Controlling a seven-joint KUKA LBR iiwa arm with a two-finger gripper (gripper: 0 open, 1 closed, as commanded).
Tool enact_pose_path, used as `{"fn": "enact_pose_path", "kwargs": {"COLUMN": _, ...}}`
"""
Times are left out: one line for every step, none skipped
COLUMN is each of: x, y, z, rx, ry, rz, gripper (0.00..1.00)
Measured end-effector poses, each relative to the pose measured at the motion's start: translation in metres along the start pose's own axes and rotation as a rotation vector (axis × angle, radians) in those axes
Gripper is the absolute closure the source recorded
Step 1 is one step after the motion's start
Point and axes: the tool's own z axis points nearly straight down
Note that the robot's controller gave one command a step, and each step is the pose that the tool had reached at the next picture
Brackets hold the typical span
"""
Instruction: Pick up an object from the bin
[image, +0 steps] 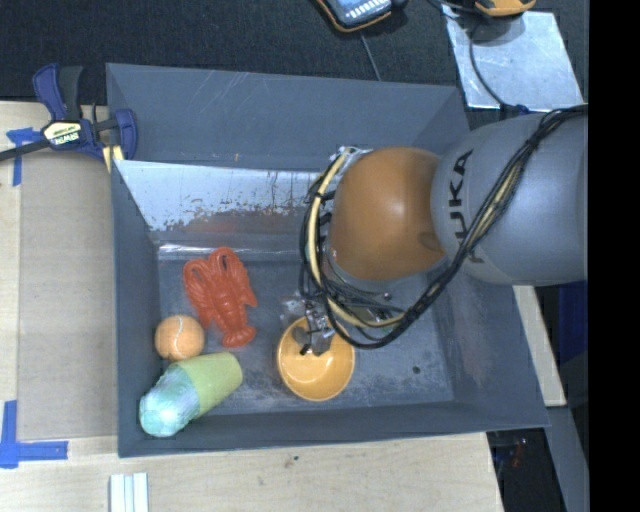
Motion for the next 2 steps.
{"fn": "enact_pose_path", "kwargs": {"x": 0.001, "y": 0.000, "z": -0.017, "rx": -0.002, "ry": 0.005, "rz": 0.002, "gripper": 1.00}}
{"fn": "enact_pose_path", "kwargs": {"x": 0.000, "y": 0.000, "z": -0.047, "rx": 0.000, "ry": 0.000, "rz": 0.002, "gripper": 1.00}}
